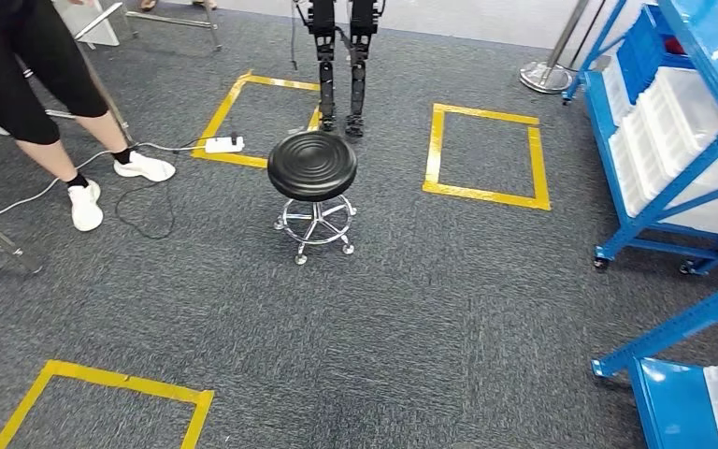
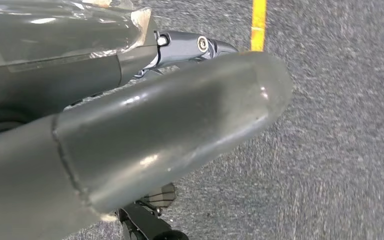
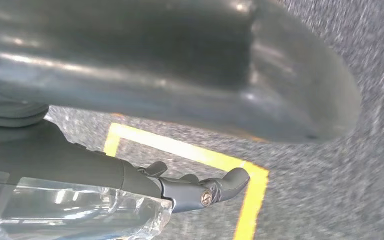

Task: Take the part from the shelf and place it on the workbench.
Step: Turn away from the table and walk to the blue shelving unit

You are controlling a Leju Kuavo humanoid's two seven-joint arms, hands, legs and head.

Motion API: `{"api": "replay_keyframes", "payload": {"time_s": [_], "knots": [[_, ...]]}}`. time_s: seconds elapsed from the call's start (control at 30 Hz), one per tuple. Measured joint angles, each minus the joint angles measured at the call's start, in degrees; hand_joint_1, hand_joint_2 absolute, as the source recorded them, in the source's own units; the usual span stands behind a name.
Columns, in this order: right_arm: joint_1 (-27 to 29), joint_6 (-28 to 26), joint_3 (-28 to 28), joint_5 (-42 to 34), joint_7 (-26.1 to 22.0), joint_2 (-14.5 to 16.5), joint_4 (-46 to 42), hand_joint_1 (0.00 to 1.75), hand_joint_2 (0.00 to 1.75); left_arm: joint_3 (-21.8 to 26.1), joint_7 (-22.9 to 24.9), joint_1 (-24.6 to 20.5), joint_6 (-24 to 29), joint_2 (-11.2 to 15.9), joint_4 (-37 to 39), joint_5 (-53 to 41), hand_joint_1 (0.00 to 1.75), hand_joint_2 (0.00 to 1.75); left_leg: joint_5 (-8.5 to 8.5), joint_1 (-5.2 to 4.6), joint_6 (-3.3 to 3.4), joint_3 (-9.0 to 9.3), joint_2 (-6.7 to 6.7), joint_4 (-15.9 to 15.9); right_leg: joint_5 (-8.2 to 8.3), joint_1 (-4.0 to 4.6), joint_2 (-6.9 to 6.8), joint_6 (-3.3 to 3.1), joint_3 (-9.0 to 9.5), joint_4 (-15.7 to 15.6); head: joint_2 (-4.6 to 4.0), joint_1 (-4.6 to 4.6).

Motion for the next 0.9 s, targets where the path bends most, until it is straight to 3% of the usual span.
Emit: {"api": "replay_keyframes", "payload": {"time_s": [0.07,0.13,0.2,0.23,0.3,0.33,0.37,0.43,0.47,0.5,0.53,0.6,0.67,0.73,0.8,0.87,0.9], "knots": [[-0.1,0.0,0.0,0.4,0.3,-0.1,0.0,0.00,0.00,0.2,0.0,0.0,-0.1,-0.1,0.0,0.1,0.00,0.00,-0.18,-0.12,-0.32,0.20,1.27,0.0,2.61,-0.12,-2.10,0.64,4.33,-7.7,0.00,0.04],[-0.4,0.0,0.0,0.7,0.5,-0.1,0.0,0.00,0.00,0.6,0.0,0.0,-0.2,-0.1,0.0,0.4,0.00,0.00,-0.46,-0.41,-0.99,0.53,2.35,0.1,4.09,0.25,-3.95,0.29,7.03,-12.6,0.00,-0.09],[-0.6,0.0,0.0,0.8,0.7,-0.1,-0.1,0.00,0.00,1.2,0.0,0.0,-0.2,-0.1,0.0,0.7,0.00,0.00,-0.55,-0.43,-1.76,1.01,3.38,-0.1,4.36,0.78,-3.52,-0.55,6.97,-13.2,-0.01,-0.26],[-0.5,0.0,0.0,0.8,0.7,-0.1,-0.1,0.00,0.00,1.4,0.0,-0.1,-0.3,-0.2,-0.1,0.7,0.00,0.00,-0.67,-0.25,-2.17,1.19,3.43,-0.1,4.50,0.39,-2.91,-1.01,6.96,-13.4,-0.01,-0.34],[-0.6,0.0,0.0,0.9,0.8,-0.1,-0.1,0.00,0.00,1.6,0.0,-0.2,-0.3,-0.3,-0.1,0.7,0.00,0.00,-2.38,0.06,-2.72,0.66,1.26,1.7,4.90,-0.29,-1.74,-1.97,7.20,-13.8,-0.01,-0.53],[-0.7,0.0,0.0,0.9,0.8,-0.1,-0.1,0.00,0.00,1.7,0.0,-0.1,-0.3,-0.3,-0.1,0.7,0.00,0.00,-4.08,0.17,-2.82,-0.38,-0.47,4.2,5.11,-0.60,-1.13,-2.42,7.36,-13.9,-0.01,-0.68],[-0.8,0.0,0.0,0.9,0.8,-0.1,-0.1,0.00,0.00,1.8,0.0,0.1,-0.3,-0.3,-0.1,0.6,0.00,0.00,-6.08,0.15,-2.81,-1.90,-1.98,7.7,5.22,-0.36,-0.49,-2.71,7.27,-13.9,-0.01,-0.77],[-0.8,0.0,0.0,1.0,0.8,0.0,-0.1,0.00,0.00,1.9,0.0,0.3,-0.3,-0.4,-0.1,0.5,0.00,0.00,-8.54,0.12,-2.77,-4.94,-3.15,14.0,5.35,-0.03,0.93,-3.04,7.17,-13.8,-0.01,-0.80],[-0.8,0.0,0.0,1.0,0.8,-0.1,-0.2,0.00,0.00,1.9,0.0,0.4,-0.2,-0.5,-0.1,0.4,0.00,0.00,-8.20,0.13,-2.76,-5.54,-3.31,14.9,5.37,0.07,1.72,-3.08,7.17,-13.8,-0.01,-0.80],[-0.7,0.0,0.0,1.0,0.8,-0.1,-0.2,0.00,0.00,1.9,0.0,0.4,-0.2,-0.5,-0.1,0.4,0.00,0.00,-6.77,0.18,-2.72,-5.15,-3.43,13.7,5.37,0.11,2.51,-3.07,7.22,-13.8,-0.01,-0.80],[-0.7,0.0,0.0,1.0,0.8,-0.1,-0.2,0.00,0.00,1.9,0.0,0.4,-0.2,-0.6,-0.1,0.3,0.00,0.00,-4.63,0.30,-2.69,-3.88,-3.85,10.7,5.38,0.11,3.31,-3.05,7.28,-13.7,-0.01,-0.80],[-0.7,0.0,0.0,1.0,0.8,-0.1,-0.2,0.00,0.00,2.0,0.0,0.4,-0.1,-0.7,-0.1,0.3,0.00,0.00,-1.51,0.63,-2.55,-0.96,-6.32,4.0,5.35,0.29,4.76,-2.84,7.11,-13.3,-0.01,-0.77],[-0.8,0.0,0.0,1.1,0.8,-0.1,-0.2,0.00,0.00,2.0,0.0,0.3,-0.1,-0.8,-0.1,0.3,0.00,0.00,-0.96,0.50,-2.22,0.16,-7.91,1.2,5.50,0.44,5.97,-2.17,6.48,-13.1,-0.01,-0.72],[-0.6,0.0,0.0,1.1,0.8,-0.2,-0.2,0.00,0.00,2.0,0.0,0.2,-0.1,-1.0,-0.1,0.3,0.00,0.00,-0.72,0.10,-1.39,0.19,-6.78,0.8,5.88,0.41,7.08,-1.24,5.79,-13.2,-0.01,-0.72],[-0.3,0.0,0.0,1.1,0.8,-0.3,-0.2,0.00,0.00,2.0,0.0,0.1,-0.1,-1.3,-0.1,0.3,0.00,0.00,-0.19,0.00,-0.38,0.31,-5.31,0.2,5.34,0.49,5.35,-0.84,4.66,-11.8,0.00,-0.57],[-0.4,0.1,0.0,1.1,0.8,-0.4,-0.2,0.00,0.00,2.0,0.0,0.1,-0.1,-1.4,-0.1,0.3,0.00,0.00,0.05,-0.13,0.16,0.34,-3.63,0.0,2.90,0.53,2.01,-1.15,1.82,-6.5,-0.01,-0.21],[-0.4,0.1,0.0,1.1,0.8,-0.4,-0.2,0.00,0.00,2.1,0.0,0.2,-0.1,-1.4,-0.1,0.3,0.00,0.00,0.04,-0.23,0.28,0.28,-2.73,0.0,1.47,0.52,1.10,-1.30,0.01,-2.9,-0.01,-0.03]]}}
